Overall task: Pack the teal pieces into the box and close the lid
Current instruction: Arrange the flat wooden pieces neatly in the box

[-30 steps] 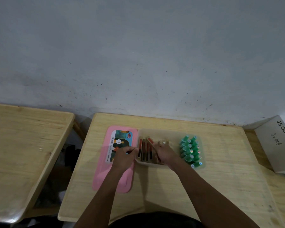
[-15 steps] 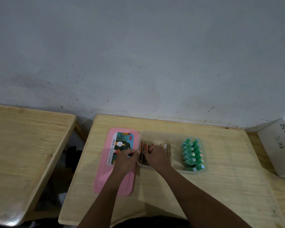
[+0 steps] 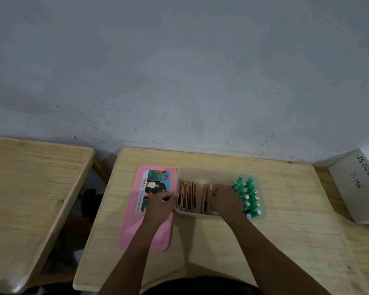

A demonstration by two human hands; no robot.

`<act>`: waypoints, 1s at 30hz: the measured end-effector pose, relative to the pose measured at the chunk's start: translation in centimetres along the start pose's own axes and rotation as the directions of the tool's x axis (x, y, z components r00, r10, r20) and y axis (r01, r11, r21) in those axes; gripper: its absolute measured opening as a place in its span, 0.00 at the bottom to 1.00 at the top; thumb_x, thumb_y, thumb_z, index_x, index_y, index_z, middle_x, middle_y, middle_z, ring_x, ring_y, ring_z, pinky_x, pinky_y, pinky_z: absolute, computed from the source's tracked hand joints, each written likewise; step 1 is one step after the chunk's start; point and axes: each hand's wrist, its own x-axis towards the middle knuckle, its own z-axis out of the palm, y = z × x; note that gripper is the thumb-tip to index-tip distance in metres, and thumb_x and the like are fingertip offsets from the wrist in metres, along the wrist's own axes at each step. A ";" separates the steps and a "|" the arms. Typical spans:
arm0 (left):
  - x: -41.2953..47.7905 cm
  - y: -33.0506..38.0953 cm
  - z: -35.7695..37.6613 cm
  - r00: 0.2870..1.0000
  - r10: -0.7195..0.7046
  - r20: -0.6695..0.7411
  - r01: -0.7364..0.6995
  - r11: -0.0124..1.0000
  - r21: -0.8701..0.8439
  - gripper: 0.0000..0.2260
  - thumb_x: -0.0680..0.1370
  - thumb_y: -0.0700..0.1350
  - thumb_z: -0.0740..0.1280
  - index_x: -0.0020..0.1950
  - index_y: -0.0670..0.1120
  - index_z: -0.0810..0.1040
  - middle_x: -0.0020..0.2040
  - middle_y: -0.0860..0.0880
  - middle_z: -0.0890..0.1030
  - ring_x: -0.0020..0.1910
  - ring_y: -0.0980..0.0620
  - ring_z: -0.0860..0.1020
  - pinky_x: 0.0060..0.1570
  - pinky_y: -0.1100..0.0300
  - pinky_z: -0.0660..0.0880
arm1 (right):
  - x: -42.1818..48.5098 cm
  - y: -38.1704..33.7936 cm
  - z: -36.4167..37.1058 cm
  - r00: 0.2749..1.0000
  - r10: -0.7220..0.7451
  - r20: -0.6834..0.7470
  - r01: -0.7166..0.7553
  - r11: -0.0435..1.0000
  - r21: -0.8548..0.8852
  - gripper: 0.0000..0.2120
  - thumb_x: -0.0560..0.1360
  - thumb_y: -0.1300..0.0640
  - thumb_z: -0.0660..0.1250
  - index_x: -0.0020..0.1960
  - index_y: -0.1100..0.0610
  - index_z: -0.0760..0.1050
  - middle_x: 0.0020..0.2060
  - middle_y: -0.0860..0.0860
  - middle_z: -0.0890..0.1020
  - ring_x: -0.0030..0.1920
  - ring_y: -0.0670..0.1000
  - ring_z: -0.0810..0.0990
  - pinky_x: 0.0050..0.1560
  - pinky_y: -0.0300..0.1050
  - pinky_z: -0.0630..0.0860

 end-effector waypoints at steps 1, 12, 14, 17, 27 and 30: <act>0.0 0.0 0.0 1.000 0.000 -0.004 0.000 1.000 -0.003 0.11 0.77 0.44 0.67 0.57 0.42 0.81 0.46 0.51 0.81 0.45 0.57 0.77 0.40 0.72 0.69 | -0.1 0.3 0.1 1.000 0.001 0.031 -0.001 1.000 -0.011 0.12 0.76 0.49 0.60 0.51 0.50 0.80 0.48 0.50 0.83 0.47 0.54 0.82 0.48 0.49 0.80; 0.0 -0.1 0.0 1.000 -0.023 0.003 0.023 1.000 -0.008 0.11 0.77 0.45 0.66 0.57 0.43 0.80 0.49 0.45 0.83 0.44 0.53 0.78 0.42 0.65 0.74 | -0.1 0.5 0.4 0.990 0.048 0.132 -0.070 0.983 0.169 0.15 0.75 0.54 0.65 0.60 0.54 0.68 0.51 0.55 0.82 0.50 0.57 0.81 0.50 0.50 0.78; 0.0 -0.1 0.0 1.000 -0.020 0.003 0.020 1.000 -0.005 0.11 0.77 0.45 0.66 0.58 0.43 0.80 0.49 0.46 0.82 0.45 0.53 0.78 0.41 0.67 0.73 | 0.1 0.6 0.3 0.984 0.075 0.159 -0.115 0.960 0.257 0.18 0.74 0.58 0.66 0.62 0.57 0.67 0.53 0.56 0.81 0.49 0.55 0.80 0.49 0.47 0.76; -0.2 0.1 0.0 1.000 -0.018 0.002 0.018 1.000 -0.009 0.11 0.77 0.44 0.66 0.58 0.42 0.80 0.48 0.48 0.81 0.45 0.54 0.78 0.40 0.68 0.72 | 0.1 0.9 0.1 0.979 0.087 0.183 -0.148 0.924 0.353 0.20 0.74 0.56 0.69 0.62 0.61 0.69 0.50 0.56 0.78 0.46 0.52 0.77 0.48 0.46 0.75; -0.4 0.3 0.1 1.000 -0.001 -0.013 0.001 1.000 0.001 0.11 0.78 0.43 0.66 0.58 0.41 0.80 0.45 0.49 0.80 0.40 0.60 0.76 0.36 0.71 0.71 | 0.2 0.9 -0.7 0.970 0.149 0.189 -0.232 0.792 0.565 0.24 0.79 0.39 0.56 0.40 0.58 0.75 0.37 0.56 0.78 0.39 0.55 0.76 0.45 0.47 0.71; -0.4 0.3 0.1 1.000 0.008 -0.005 -0.008 1.000 0.011 0.11 0.78 0.43 0.66 0.58 0.41 0.80 0.45 0.48 0.81 0.39 0.60 0.77 0.34 0.71 0.71 | 0.7 1.2 -1.3 0.955 0.168 0.244 -0.284 0.754 0.592 0.15 0.82 0.56 0.52 0.40 0.58 0.70 0.44 0.58 0.77 0.42 0.56 0.76 0.44 0.49 0.74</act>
